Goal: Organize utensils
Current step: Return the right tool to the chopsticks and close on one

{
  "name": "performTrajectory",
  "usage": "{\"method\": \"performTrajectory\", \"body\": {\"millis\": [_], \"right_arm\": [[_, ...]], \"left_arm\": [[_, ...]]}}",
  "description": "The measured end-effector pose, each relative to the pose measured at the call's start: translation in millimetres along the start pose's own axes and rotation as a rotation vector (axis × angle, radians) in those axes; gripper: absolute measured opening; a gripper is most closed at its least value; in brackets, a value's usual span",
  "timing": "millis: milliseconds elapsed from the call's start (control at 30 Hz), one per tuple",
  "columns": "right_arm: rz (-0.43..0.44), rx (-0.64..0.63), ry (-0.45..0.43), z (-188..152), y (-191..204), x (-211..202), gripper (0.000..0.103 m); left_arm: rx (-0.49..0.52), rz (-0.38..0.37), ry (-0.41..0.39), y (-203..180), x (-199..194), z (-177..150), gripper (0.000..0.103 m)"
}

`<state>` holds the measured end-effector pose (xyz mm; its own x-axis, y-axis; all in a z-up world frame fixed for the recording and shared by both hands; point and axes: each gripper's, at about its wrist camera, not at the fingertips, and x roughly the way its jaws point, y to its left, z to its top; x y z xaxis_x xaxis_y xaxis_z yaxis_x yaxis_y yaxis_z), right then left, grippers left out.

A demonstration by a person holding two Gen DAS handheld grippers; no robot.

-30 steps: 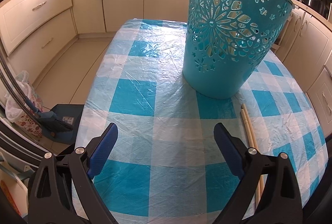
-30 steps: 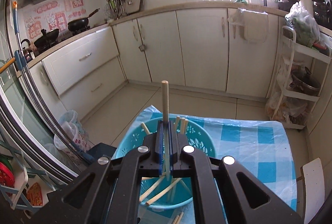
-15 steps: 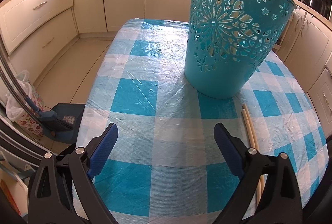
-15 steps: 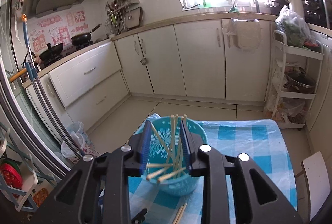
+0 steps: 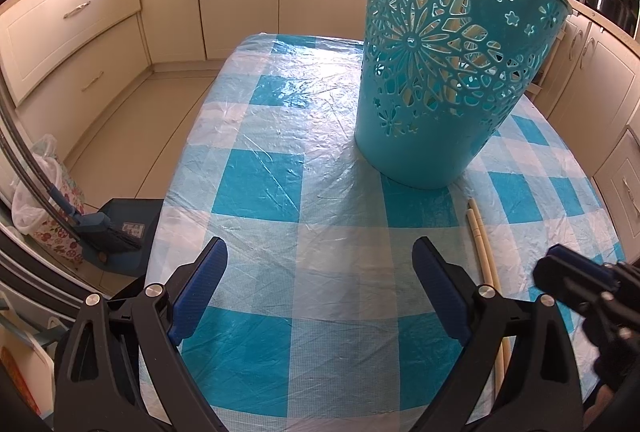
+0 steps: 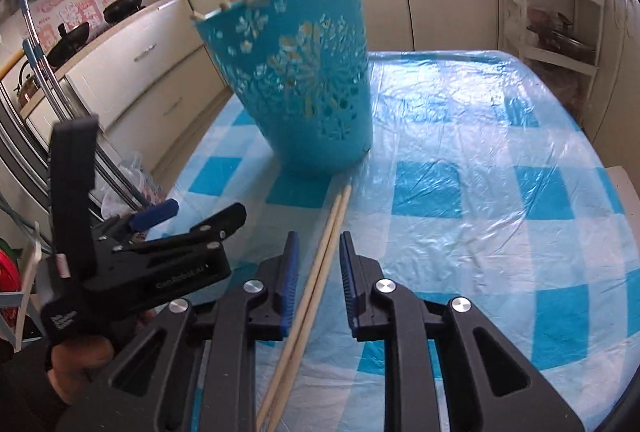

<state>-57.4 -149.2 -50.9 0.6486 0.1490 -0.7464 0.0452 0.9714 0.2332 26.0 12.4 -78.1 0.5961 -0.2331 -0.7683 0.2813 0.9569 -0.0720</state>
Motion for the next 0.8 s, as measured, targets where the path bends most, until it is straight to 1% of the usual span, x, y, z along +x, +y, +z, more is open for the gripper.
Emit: {"method": "performTrajectory", "body": {"millis": [100,267,367,533,667,800], "right_arm": [[-0.03,-0.013,0.018,0.6,5.5,13.7,0.02],[-0.074,-0.014,0.036,-7.9,2.0,24.6,0.017],[-0.077,0.0,0.044,-9.2,-0.1,30.4,0.017],[-0.101,-0.035,0.047,-11.5,1.2,30.8,0.017],[-0.117,-0.103,0.056,-24.3,10.0,26.3,0.013],[-0.116,-0.109,0.07,-36.2,3.4,13.5,0.01]], "left_arm": [[-0.001,-0.001,0.001,0.0,0.3,-0.1,0.09],[-0.002,-0.004,0.002,0.7,0.6,-0.3,0.09],[0.0,-0.005,0.003,0.6,0.8,-0.4,0.09],[0.003,-0.003,0.007,0.5,2.8,-1.2,0.09],[0.002,-0.004,0.01,1.4,3.6,-1.2,0.09],[0.005,-0.004,0.011,0.6,3.3,-1.2,0.09]]}}
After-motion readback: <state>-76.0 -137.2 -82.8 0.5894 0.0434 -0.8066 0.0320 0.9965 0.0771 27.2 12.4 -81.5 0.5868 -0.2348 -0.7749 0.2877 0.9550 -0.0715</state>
